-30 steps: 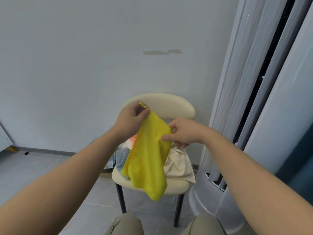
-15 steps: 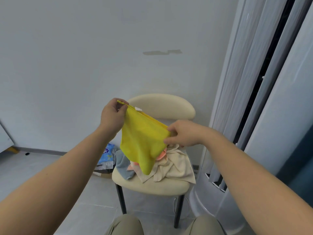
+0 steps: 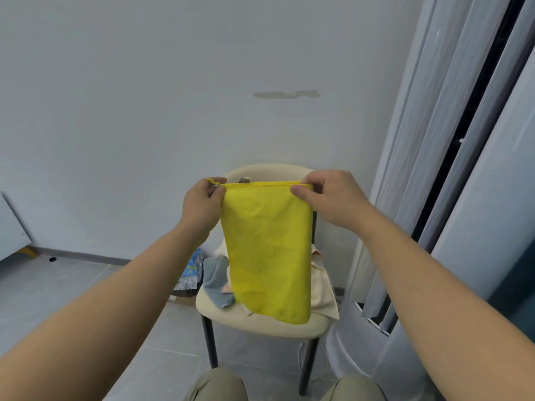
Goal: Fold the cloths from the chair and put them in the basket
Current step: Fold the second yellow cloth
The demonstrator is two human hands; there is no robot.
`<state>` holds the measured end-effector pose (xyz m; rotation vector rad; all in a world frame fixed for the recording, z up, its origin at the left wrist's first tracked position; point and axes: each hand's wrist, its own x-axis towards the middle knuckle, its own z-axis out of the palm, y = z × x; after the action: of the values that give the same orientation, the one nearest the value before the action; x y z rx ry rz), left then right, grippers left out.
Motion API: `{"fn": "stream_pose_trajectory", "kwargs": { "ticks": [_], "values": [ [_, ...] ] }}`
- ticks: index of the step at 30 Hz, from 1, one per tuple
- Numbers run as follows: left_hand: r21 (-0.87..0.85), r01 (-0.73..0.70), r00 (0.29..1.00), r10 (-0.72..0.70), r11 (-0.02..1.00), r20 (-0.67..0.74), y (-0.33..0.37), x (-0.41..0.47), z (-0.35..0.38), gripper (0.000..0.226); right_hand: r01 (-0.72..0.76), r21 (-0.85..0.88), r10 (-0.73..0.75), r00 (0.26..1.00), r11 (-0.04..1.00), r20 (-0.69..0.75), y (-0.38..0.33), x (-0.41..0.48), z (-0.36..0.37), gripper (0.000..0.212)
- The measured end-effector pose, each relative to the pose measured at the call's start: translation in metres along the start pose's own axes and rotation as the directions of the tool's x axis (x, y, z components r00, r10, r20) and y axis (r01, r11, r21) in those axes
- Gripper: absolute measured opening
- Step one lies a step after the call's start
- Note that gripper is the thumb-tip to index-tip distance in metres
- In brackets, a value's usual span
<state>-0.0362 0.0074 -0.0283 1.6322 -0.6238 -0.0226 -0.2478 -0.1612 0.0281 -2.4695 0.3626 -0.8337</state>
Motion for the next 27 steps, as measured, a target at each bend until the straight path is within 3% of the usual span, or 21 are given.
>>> {"fn": "stream_pose_trajectory", "kwargs": {
  "ticks": [5, 11, 15, 24, 27],
  "values": [
    [-0.011, 0.054, 0.998, -0.054, 0.998, -0.022, -0.004, 0.002, -0.005, 0.012, -0.04, 0.06, 0.039, 0.999, 0.997, 0.009, 0.003, 0.002, -0.002, 0.009],
    [-0.027, 0.082, 0.997, -0.082, 0.996, 0.016, -0.005, 0.0, -0.01, 0.012, -0.119, 0.088, 0.124, 0.991, 0.989, -0.057, 0.011, 0.0, -0.001, 0.007],
    [-0.042, 0.075, 0.997, -0.073, 0.996, 0.039, 0.003, -0.004, -0.007, 0.016, -0.185, -0.025, 0.184, 0.981, 0.982, -0.056, 0.017, 0.0, 0.0, 0.005],
    [0.16, -0.091, 0.995, 0.098, 0.983, -0.037, 0.022, -0.014, 0.012, 0.012, -0.282, -0.079, 0.282, 0.959, 0.956, -0.012, 0.031, -0.007, 0.009, 0.013],
    [0.224, -0.185, 0.981, 0.192, 0.957, -0.006, 0.028, -0.02, 0.016, 0.008, -0.328, -0.134, 0.341, 0.936, 0.935, 0.087, 0.037, -0.011, 0.01, 0.009]
  ]
}}
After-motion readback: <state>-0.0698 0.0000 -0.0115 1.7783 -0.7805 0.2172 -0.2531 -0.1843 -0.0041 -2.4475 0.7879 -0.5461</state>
